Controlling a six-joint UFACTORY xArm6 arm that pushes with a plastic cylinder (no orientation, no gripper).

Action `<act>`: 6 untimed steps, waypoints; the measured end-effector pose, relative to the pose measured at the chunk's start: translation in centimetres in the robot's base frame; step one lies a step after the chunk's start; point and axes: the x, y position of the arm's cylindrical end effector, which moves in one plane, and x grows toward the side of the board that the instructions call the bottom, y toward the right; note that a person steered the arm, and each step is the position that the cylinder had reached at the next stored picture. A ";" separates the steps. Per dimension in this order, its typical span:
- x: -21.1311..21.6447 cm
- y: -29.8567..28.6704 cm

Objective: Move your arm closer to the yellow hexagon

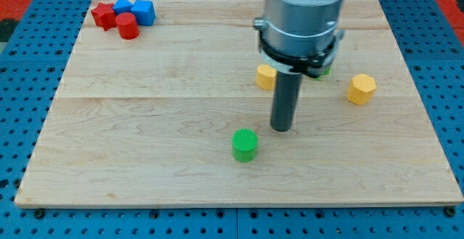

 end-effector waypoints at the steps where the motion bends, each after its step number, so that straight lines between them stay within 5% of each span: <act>1: 2.7 -1.9; 3: 5.0 -3.1; 5: 1.1 15.7; 6: -3.8 17.3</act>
